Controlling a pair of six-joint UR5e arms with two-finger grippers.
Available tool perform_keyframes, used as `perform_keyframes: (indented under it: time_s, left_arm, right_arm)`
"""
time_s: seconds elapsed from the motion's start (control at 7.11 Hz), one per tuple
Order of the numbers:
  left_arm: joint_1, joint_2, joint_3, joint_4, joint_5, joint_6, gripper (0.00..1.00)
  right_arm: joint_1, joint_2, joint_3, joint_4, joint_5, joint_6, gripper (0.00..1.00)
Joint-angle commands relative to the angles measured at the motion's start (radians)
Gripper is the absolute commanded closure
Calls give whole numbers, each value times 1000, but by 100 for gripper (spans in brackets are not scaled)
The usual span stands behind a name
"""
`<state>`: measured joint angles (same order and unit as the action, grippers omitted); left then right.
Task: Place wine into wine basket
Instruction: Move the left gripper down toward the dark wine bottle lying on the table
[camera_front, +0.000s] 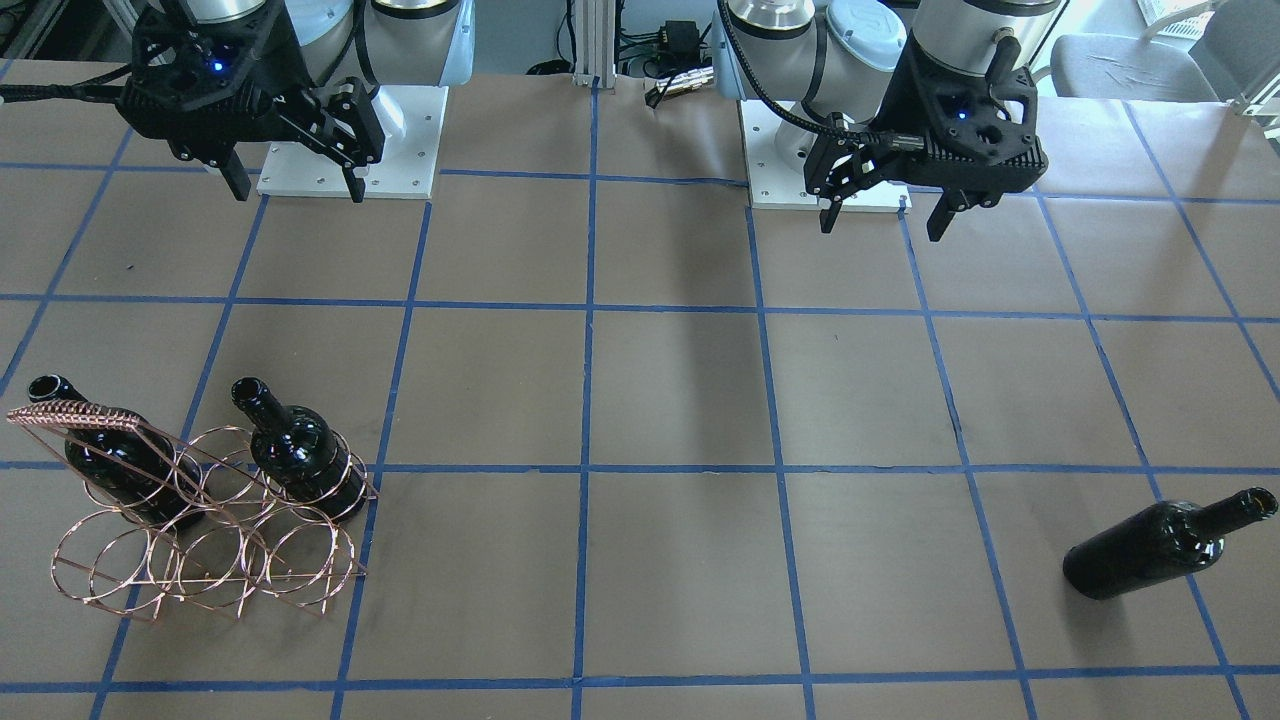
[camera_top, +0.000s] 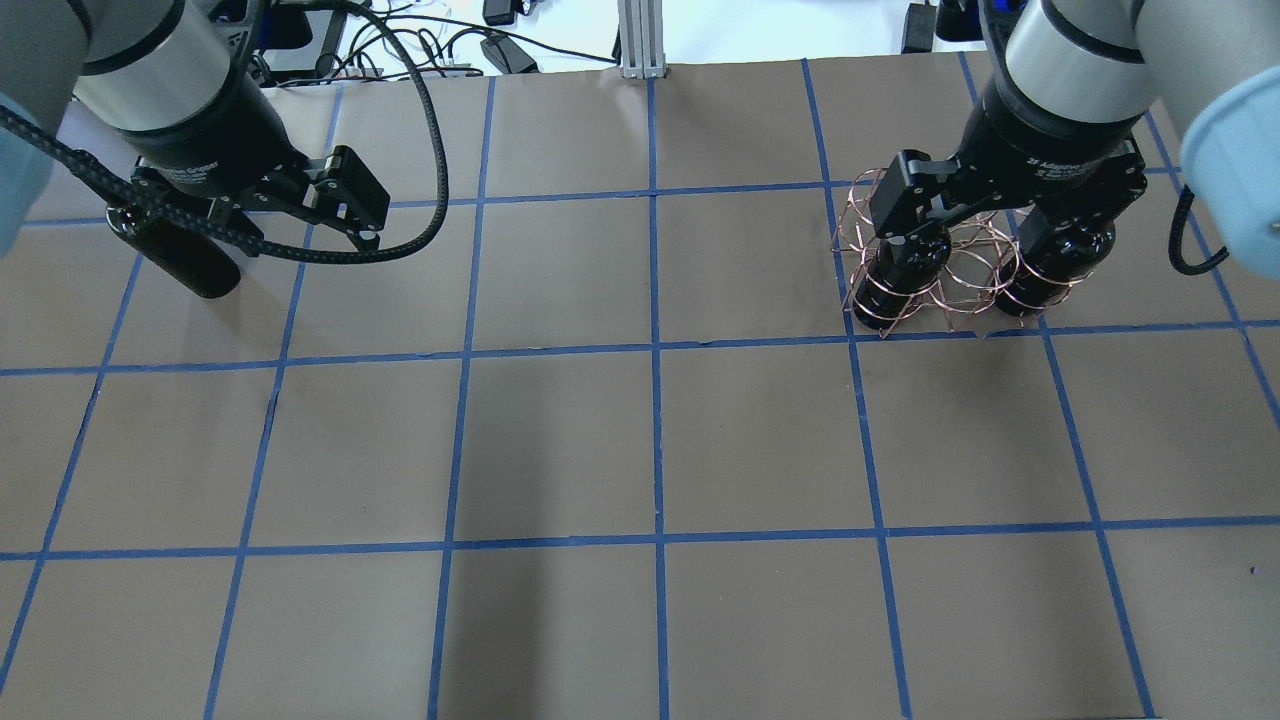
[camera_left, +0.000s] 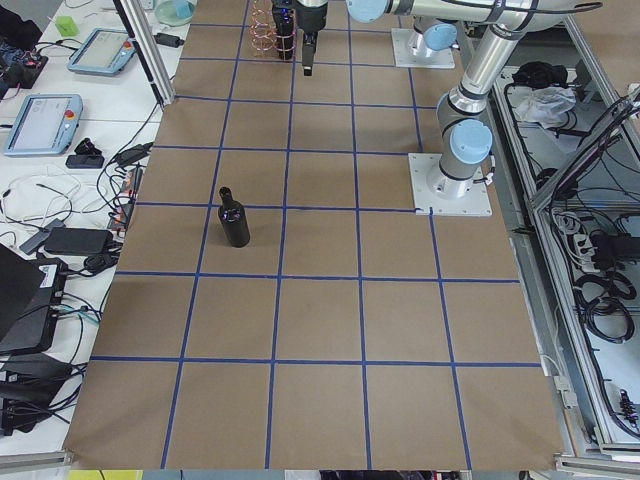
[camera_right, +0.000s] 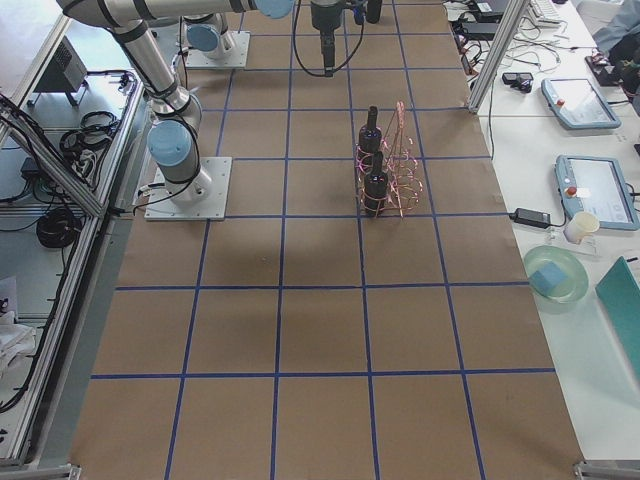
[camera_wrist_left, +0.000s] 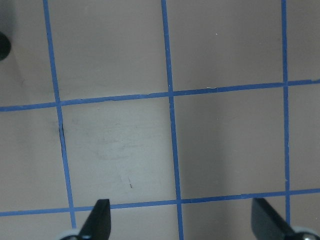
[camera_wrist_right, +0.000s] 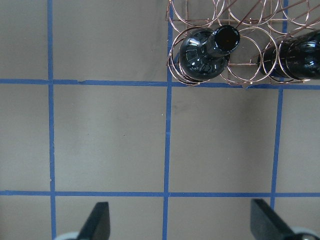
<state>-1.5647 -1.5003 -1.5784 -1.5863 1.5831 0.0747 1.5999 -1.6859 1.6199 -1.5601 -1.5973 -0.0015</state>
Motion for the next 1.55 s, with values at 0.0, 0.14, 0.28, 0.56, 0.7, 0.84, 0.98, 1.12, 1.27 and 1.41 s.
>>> perform_keyframes:
  time_s: [0.0, 0.14, 0.28, 0.56, 0.7, 0.84, 0.98, 1.12, 1.27, 1.41]
  left_arm:
    - [0, 0, 0, 3, 0, -3, 0]
    - [0, 0, 0, 3, 2, 0, 0]
    - [0, 0, 0, 3, -2, 5, 0]
    - [0, 0, 0, 2, -2, 0, 0]
    - [0, 0, 0, 2, 9, 5, 0]
    - [3, 0, 0, 2, 9, 5, 0]
    - [3, 0, 0, 0, 11, 5, 0]
    - [3, -1, 0, -1, 14, -4, 0]
    - [9, -2, 0, -1, 14, -3, 0]
    - [40, -6, 0, 3, 12, 11, 0]
  right_arm:
    - [-1, 0, 0, -14, -1, 8, 0]
    - [-2, 0, 0, -14, 0, 9, 0]
    - [-2, 0, 0, -14, 5, 8, 0]
    - [-2, 0, 2, -14, 5, 8, 0]
    - [-2, 2, 2, -18, 8, 9, 0]
    - [-2, 2, 2, -27, 2, 8, 0]
    - [-2, 0, 2, -28, 2, 9, 0]
    - [-2, 2, 2, -28, 0, 9, 0]
    - [-2, 0, 2, -28, 0, 8, 0]
    - [-2, 0, 2, -28, 0, 8, 0]
